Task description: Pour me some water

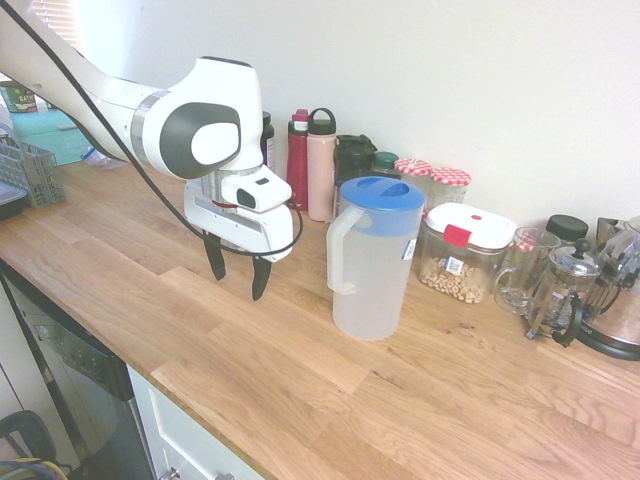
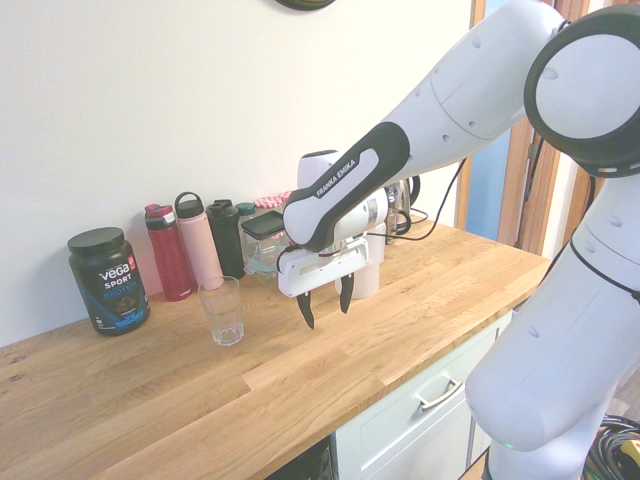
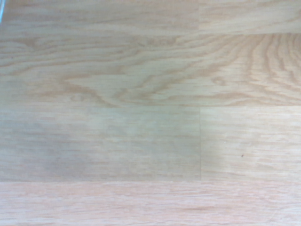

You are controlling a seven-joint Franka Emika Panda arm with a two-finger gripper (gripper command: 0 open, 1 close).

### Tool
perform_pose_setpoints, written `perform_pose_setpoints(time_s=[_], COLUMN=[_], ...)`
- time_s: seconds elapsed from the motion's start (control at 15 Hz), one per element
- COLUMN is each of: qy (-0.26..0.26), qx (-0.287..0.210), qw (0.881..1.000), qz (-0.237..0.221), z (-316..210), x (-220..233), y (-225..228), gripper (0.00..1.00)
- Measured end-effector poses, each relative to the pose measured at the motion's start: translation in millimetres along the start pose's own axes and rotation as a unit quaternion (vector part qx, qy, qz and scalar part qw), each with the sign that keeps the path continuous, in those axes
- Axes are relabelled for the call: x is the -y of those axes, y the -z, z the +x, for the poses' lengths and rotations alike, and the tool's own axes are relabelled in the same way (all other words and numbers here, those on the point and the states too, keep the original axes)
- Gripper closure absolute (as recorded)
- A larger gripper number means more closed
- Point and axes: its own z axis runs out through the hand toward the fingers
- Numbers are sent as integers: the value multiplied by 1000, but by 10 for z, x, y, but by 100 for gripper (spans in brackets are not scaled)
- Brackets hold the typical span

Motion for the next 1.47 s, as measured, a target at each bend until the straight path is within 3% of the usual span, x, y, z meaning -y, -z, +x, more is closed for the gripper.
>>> perform_pose_setpoints(time_s=[0.33, 0.67, 0.93, 1.47], qy=[3, -8, -38, -86], qx=[-18, -47, -71, -86], qw=[1000, 998, 996, 992], qz=[14, 30, 43, 41], z=[1, 25, 374, 847], x=[-12, -136, -433, -1068], y=[256, 1294, 1863, 1994], gripper=[0, 0, 0, 0])
